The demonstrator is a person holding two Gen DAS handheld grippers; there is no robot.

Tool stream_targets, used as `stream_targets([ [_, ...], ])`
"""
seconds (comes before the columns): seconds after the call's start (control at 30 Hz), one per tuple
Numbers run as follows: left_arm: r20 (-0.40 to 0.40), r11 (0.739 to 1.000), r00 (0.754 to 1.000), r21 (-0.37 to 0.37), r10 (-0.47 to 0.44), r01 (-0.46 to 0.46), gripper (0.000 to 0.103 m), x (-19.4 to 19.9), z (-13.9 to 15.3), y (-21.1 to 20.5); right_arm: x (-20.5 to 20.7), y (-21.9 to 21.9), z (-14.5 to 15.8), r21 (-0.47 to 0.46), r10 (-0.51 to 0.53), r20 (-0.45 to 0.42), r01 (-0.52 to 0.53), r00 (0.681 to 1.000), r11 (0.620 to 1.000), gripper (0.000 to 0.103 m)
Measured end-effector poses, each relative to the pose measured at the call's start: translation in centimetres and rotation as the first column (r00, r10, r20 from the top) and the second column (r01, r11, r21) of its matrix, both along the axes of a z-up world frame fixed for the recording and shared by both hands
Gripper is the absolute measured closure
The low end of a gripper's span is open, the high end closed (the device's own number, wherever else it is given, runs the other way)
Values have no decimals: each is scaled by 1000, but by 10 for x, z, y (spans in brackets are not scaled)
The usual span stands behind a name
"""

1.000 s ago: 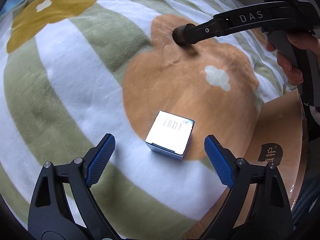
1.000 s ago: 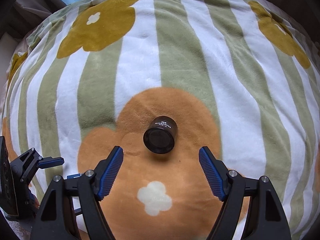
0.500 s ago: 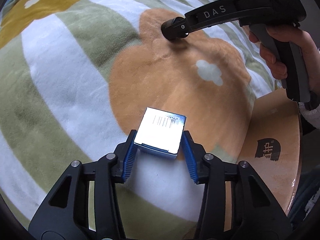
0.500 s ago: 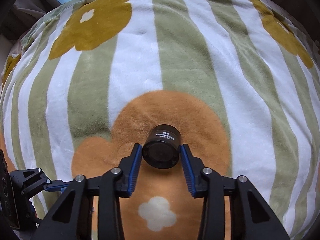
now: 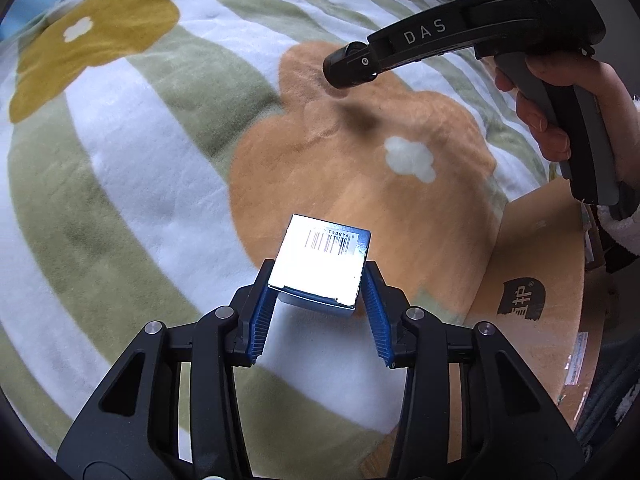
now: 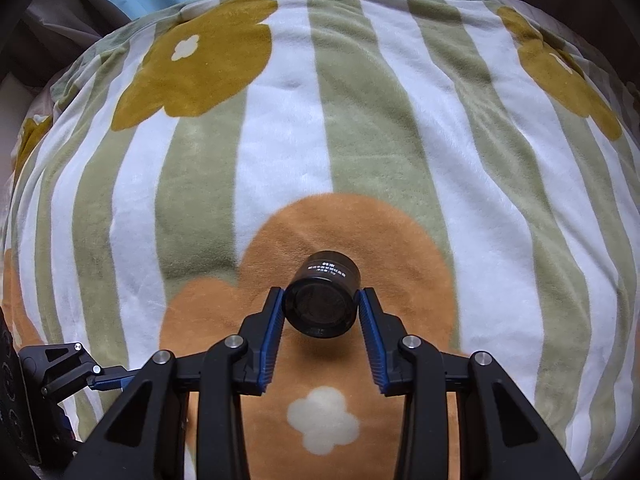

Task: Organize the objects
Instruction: 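Carry the blue box into the box with the left tool while the right drops the jar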

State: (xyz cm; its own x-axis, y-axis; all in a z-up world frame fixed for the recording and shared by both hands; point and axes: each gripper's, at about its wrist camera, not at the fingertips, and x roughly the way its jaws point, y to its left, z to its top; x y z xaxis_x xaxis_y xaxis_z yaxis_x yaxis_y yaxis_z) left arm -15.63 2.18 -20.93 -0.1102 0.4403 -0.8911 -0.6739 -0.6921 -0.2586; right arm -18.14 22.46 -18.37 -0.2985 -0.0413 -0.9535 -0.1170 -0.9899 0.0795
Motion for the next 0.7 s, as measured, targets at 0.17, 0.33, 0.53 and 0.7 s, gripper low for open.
stream_targets([
  [0.17, -43, 998, 997, 24, 61, -60, 64, 2, 35, -9, 1, -6, 26, -11, 23, -33, -24, 999, 1000, 68],
  [0.33, -100, 992, 989, 71, 112, -105, 64, 17, 82, -15, 4, -15, 60, -43, 56, -90, -60, 994, 997, 68],
  [0.53, -162, 985, 974, 94, 160, -146, 64, 48, 130, -14, 29, -20, 104, -48, 107, -151, -116, 983, 992, 68],
  [0.7, -193, 977, 960, 106, 204, -187, 64, 82, 155, -11, 59, -21, 134, -56, 140, -183, -152, 973, 987, 68],
])
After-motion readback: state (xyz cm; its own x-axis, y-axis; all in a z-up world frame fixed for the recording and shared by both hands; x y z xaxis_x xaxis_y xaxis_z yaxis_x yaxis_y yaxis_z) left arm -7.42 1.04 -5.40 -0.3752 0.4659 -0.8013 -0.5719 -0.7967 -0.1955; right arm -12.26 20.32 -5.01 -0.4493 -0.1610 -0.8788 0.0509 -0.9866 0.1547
